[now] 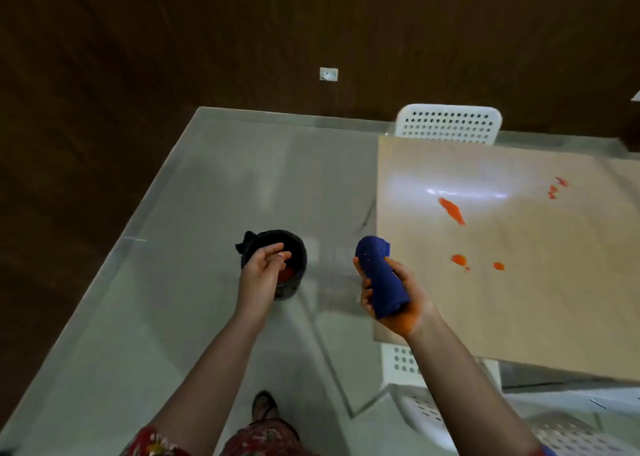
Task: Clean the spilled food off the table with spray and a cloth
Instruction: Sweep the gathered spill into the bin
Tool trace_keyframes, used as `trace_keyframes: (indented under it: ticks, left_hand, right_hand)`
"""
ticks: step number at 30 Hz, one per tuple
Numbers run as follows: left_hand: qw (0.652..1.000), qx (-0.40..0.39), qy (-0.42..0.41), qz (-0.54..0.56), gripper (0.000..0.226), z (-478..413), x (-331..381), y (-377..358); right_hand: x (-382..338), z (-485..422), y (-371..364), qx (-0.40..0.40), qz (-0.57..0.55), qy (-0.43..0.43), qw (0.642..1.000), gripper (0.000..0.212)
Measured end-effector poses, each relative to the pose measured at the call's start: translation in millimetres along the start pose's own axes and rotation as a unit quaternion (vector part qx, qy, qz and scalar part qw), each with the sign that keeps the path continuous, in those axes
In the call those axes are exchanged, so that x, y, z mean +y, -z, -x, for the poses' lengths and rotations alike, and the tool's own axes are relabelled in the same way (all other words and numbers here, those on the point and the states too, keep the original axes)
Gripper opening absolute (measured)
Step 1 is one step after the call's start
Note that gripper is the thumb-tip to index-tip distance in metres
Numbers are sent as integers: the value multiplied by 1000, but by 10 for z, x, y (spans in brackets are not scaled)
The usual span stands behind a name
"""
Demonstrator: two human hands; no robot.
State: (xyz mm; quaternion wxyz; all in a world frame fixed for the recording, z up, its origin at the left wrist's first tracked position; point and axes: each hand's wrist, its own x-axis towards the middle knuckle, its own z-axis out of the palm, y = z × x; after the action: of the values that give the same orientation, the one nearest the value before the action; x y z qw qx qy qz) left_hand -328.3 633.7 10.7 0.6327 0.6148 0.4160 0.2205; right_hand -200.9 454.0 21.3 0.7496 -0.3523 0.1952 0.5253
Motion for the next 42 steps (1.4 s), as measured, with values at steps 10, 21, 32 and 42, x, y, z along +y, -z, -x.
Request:
trace_keyframes:
  ticks: [10, 21, 32, 42]
  left_hand:
    - [991, 3, 118, -64, 21, -1317, -395, 1008]
    - [959, 17, 253, -128, 15, -2718, -1136, 1070]
    - [872, 26, 434, -226, 43, -4122, -2763, 741]
    - [812, 83, 568, -107, 62, -4834, -4164, 450]
  right_hand:
    - [456, -1404, -701, 121, -34, -50, 991, 47]
    - [431, -3187, -903, 218, 23, -159, 963, 18]
    - [410, -5011, -559, 242, 157, -215, 933, 39]
    - [667, -5823, 168, 256, 175, -207, 928, 44]
